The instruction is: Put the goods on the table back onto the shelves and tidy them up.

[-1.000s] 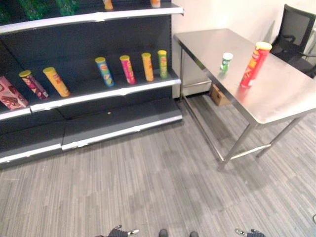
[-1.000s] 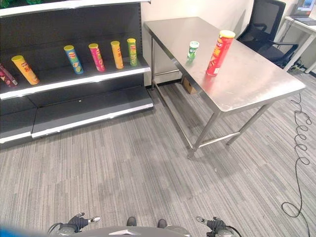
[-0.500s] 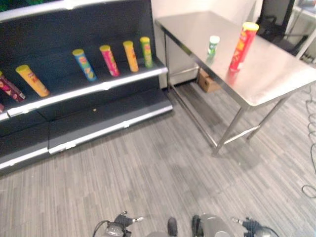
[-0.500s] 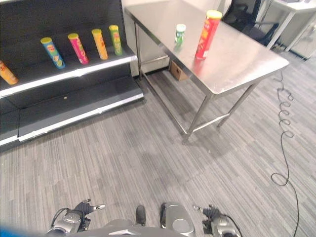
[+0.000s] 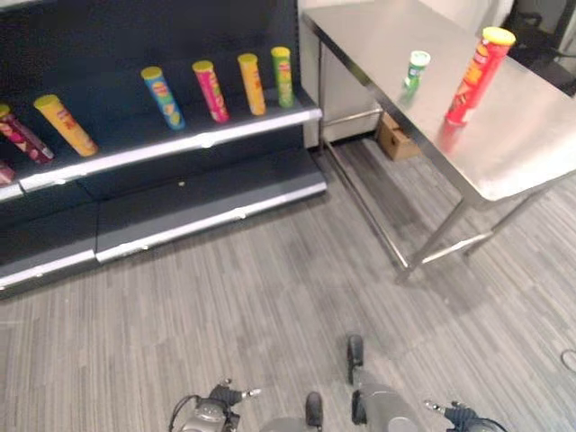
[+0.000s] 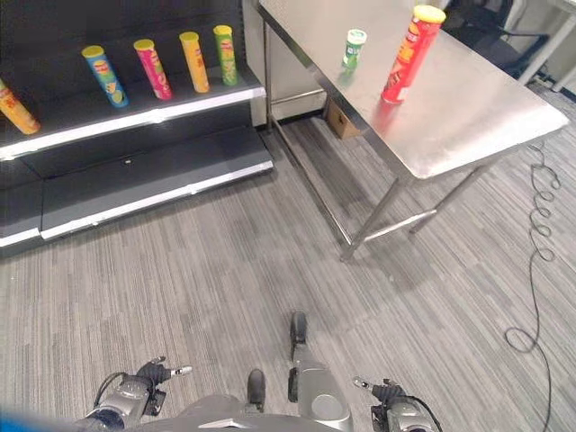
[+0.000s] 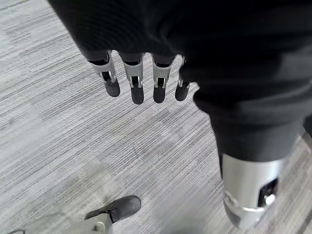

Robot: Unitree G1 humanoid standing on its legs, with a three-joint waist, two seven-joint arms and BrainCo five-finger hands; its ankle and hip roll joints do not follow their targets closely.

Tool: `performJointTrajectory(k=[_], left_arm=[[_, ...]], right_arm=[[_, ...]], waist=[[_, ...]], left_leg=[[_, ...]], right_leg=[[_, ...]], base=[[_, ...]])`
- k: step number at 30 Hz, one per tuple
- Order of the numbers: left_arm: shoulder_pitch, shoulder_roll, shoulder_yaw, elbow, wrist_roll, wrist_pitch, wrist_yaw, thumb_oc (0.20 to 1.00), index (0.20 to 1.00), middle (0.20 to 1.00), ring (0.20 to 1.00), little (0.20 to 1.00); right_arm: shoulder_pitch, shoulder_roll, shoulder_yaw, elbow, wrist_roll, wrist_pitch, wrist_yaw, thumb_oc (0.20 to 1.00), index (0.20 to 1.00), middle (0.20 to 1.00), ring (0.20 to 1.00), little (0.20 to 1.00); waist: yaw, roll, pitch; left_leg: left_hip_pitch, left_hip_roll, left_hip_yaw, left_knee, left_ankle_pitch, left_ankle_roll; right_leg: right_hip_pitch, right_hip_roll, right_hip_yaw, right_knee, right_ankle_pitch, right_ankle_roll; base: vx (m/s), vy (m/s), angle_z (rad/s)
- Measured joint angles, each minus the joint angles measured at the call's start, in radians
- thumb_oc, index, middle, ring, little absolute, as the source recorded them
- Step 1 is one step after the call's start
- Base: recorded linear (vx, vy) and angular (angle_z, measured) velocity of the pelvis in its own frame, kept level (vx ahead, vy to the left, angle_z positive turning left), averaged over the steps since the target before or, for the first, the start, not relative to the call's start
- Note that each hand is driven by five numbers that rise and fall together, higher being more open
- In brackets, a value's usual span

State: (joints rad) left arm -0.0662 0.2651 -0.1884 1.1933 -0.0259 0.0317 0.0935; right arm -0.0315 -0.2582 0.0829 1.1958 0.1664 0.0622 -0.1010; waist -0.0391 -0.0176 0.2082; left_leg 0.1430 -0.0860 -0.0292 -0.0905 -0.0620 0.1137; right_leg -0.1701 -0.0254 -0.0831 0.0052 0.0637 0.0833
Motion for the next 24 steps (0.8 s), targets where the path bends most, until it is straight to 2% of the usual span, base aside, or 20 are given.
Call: performJointTrajectory(k=[1,2,3,4,6,7,8,9,11,12,13,14,15,16,17,18,19,20,22,24], left_arm=[[0.015,-0.004,0.000,0.000,0.000,0.000,0.000,1.000,1.000,1.000,1.000,1.000],[0.024,-0.004,-0.001,0.001,0.000,-0.001,-0.001,1.000,1.000,1.000,1.000,1.000],[0.028,-0.006,-0.002,0.004,0.001,0.000,-0.001,1.000,1.000,1.000,1.000,1.000],[0.033,-0.008,-0.011,0.008,0.001,0.000,-0.003,1.000,1.000,1.000,1.000,1.000],[0.025,-0.004,-0.008,0.006,0.001,-0.001,-0.002,1.000,1.000,1.000,1.000,1.000],[0.017,-0.008,-0.008,-0.001,0.001,-0.005,-0.003,1.000,1.000,1.000,1.000,1.000],[0.009,0.000,0.004,-0.002,0.001,-0.009,-0.002,1.000,1.000,1.000,1.000,1.000],[0.015,0.001,0.009,-0.001,0.001,-0.008,-0.002,1.000,1.000,1.000,1.000,1.000],[0.022,-0.004,0.011,0.000,0.000,-0.007,-0.002,1.000,1.000,1.000,1.000,1.000],[0.022,-0.012,0.016,-0.001,0.000,-0.007,-0.002,1.000,1.000,1.000,1.000,1.000],[0.022,-0.013,0.016,-0.001,0.000,-0.007,-0.002,1.000,1.000,1.000,1.000,1.000],[0.018,-0.006,0.020,-0.003,-0.001,-0.007,0.003,1.000,1.000,1.000,1.000,1.000],[0.016,-0.003,0.018,-0.025,-0.003,-0.007,0.010,1.000,1.000,1.000,1.000,1.000],[0.000,-0.003,0.018,-0.040,-0.003,-0.008,0.009,1.000,1.000,1.000,1.000,1.000],[-0.003,-0.005,0.017,-0.040,-0.003,-0.008,0.010,1.000,1.000,1.000,1.000,1.000],[-0.003,-0.006,0.018,-0.039,-0.003,-0.008,0.009,1.000,1.000,1.000,1.000,1.000],[-0.002,-0.006,0.018,-0.038,-0.004,-0.007,0.009,1.000,1.000,1.000,1.000,1.000],[0.015,-0.006,0.019,-0.038,-0.012,-0.008,0.010,1.000,1.000,1.000,1.000,1.000],[0.017,-0.007,0.021,-0.018,-0.013,-0.009,0.011,1.000,1.000,1.000,1.000,1.000],[0.015,-0.006,0.039,0.000,-0.014,-0.005,0.011,1.000,1.000,1.000,1.000,1.000]], right_arm=[[0.005,0.000,0.002,0.002,0.000,0.000,0.001,1.000,1.000,1.000,1.000,1.000],[0.019,-0.001,0.006,-0.005,0.000,-0.001,0.002,1.000,1.000,1.000,1.000,1.000],[0.027,-0.006,0.005,-0.006,0.000,-0.002,0.002,1.000,1.000,1.000,1.000,1.000],[0.024,-0.024,0.010,-0.013,0.000,-0.004,0.002,1.000,1.000,1.000,1.000,1.000],[0.007,-0.045,0.016,-0.018,0.000,-0.010,0.001,1.000,1.000,1.000,1.000,1.000],[-0.016,-0.065,0.016,-0.022,0.000,-0.020,0.002,1.000,1.000,1.000,1.000,1.000],[-0.019,-0.051,0.015,-0.021,-0.001,-0.020,0.002,1.000,1.000,1.000,1.000,1.000],[-0.012,-0.038,0.023,-0.015,-0.001,-0.019,0.004,1.000,1.000,1.000,1.000,1.000],[0.003,-0.033,0.045,-0.013,-0.002,-0.020,0.007,1.000,1.000,1.000,1.000,1.000],[0.012,-0.034,0.053,-0.001,-0.002,-0.019,0.010,1.000,1.000,1.000,1.000,1.000],[0.013,-0.034,0.053,-0.001,-0.002,-0.018,0.011,1.000,1.000,1.000,1.000,1.000],[0.012,-0.012,0.083,0.017,-0.002,-0.013,0.018,1.000,1.000,1.000,1.000,1.000],[0.011,-0.006,0.084,0.020,-0.003,-0.009,0.018,1.000,1.000,1.000,1.000,1.000],[-0.004,-0.004,0.084,0.022,-0.005,-0.007,0.018,1.000,1.000,1.000,1.000,1.000],[-0.014,-0.008,0.084,0.022,-0.008,-0.008,0.017,1.000,1.000,1.000,1.000,1.000],[-0.026,-0.012,0.083,0.028,-0.010,-0.008,0.017,1.000,1.000,1.000,1.000,1.000],[-0.037,-0.015,0.083,0.038,-0.010,-0.008,0.016,1.000,1.000,1.000,1.000,1.000],[-0.044,-0.021,0.082,0.039,-0.010,-0.009,0.015,1.000,1.000,1.000,1.000,1.000],[-0.050,-0.025,0.080,0.038,-0.011,-0.010,0.007,1.000,1.000,1.000,1.000,1.000],[-0.063,-0.027,0.080,0.038,-0.011,-0.010,-0.002,1.000,1.000,1.000,1.000,1.000]], waist=[[-0.008,0.007,-0.015],[-0.012,0.000,-0.026],[-0.016,-0.001,-0.034],[-0.012,0.005,-0.054],[-0.012,-0.008,-0.066],[-0.014,-0.009,-0.070],[-0.012,-0.035,-0.069],[-0.006,-0.049,-0.076],[-0.001,-0.047,-0.083],[0.009,-0.015,-0.079],[0.009,-0.014,-0.079],[0.013,-0.025,-0.043],[0.012,-0.038,-0.032],[0.011,-0.067,0.003],[0.006,-0.073,0.012],[0.007,-0.079,0.018],[0.010,-0.079,0.019],[0.013,-0.075,0.034],[0.012,-0.053,0.032],[0.007,-0.055,0.041]], left_leg=[[0.012,0.014,-0.020,0.009,-0.015,-0.011],[0.020,0.017,-0.043,0.023,-0.024,-0.027],[0.037,0.027,-0.056,0.020,-0.036,-0.039],[0.034,0.058,-0.063,0.048,-0.052,-0.064],[0.010,0.069,-0.057,0.116,-0.070,-0.094],[0.008,0.087,-0.023,0.135,-0.071,-0.113],[-0.037,0.089,-0.001,0.286,-0.118,-0.182],[-0.076,0.094,0.017,0.394,-0.125,-0.191],[-0.166,0.110,0.017,0.613,-0.129,-0.199],[-0.293,0.144,0.011,0.863,-0.100,-0.220],[-0.299,0.146,0.011,0.870,-0.098,-0.220],[-0.377,0.211,0.100,0.993,-0.088,-0.196],[-0.406,0.202,0.114,0.871,-0.093,-0.205],[-0.379,0.146,0.102,0.544,-0.084,-0.192],[-0.369,0.113,0.065,0.386,-0.065,-0.178],[-0.358,0.087,0.013,0.218,-0.023,-0.169],[-0.342,0.072,-0.024,0.069,0.029,-0.176],[-0.345,0.062,-0.065,-0.011,0.080,-0.169],[-0.365,0.057,-0.136,-0.010,0.101,-0.172],[-0.352,0.041,-0.135,-0.006,0.109,-0.161]], right_leg=[[0.035,0.011,0.000,-0.022,0.004,-0.001],[0.069,0.011,-0.011,-0.047,0.057,-0.013],[0.089,0.022,-0.022,-0.057,0.073,-0.070],[0.121,0.046,-0.044,-0.066,0.060,-0.100],[0.141,0.056,-0.044,-0.087,0.058,-0.111],[0.158,0.077,-0.043,-0.095,0.038,-0.136],[0.193,0.080,-0.040,-0.108,-0.010,-0.142],[0.215,0.083,-0.037,-0.103,-0.009,-0.156],[0.236,0.102,-0.039,-0.103,-0.034,-0.177],[0.249,0.140,-0.046,-0.102,-0.045,-0.212],[0.249,0.142,-0.046,-0.102,-0.046,-0.213],[0.294,0.155,-0.046,-0.101,-0.068,-0.253],[0.295,0.145,-0.055,-0.100,-0.075,-0.256],[0.295,0.116,-0.055,-0.100,-0.074,-0.244],[0.295,0.107,-0.049,-0.101,-0.078,-0.235],[0.296,0.102,-0.045,-0.101,-0.081,-0.228],[0.301,0.102,-0.038,-0.101,-0.083,-0.224],[0.332,0.112,-0.014,-0.102,-0.087,-0.217],[0.333,0.137,0.010,-0.103,-0.095,-0.206],[0.341,0.148,0.057,-0.102,-0.097,-0.202]], base=[[0.25,-0.180,0.63],[0.34,-0.262,0.62],[0.36,-0.313,0.62],[0.25,-0.231,0.46],[0.29,-0.262,0.36],[0.37,-0.342,0.29],[0.32,-0.310,0.12],[0.14,-0.182,0.03],[0.15,-0.204,-0.02],[0.15,-0.192,0.00],[0.16,-0.179,-0.01],[0.08,-0.046,0.08],[0.08,-0.013,0.14],[0.08,0.037,0.17],[0.09,0.044,0.05],[0.07,0.033,-0.12],[0.15,0.092,-0.43],[0.17,0.115,-0.45],[0.15,0.108,-0.47],[0.32,0.250,-0.67]])
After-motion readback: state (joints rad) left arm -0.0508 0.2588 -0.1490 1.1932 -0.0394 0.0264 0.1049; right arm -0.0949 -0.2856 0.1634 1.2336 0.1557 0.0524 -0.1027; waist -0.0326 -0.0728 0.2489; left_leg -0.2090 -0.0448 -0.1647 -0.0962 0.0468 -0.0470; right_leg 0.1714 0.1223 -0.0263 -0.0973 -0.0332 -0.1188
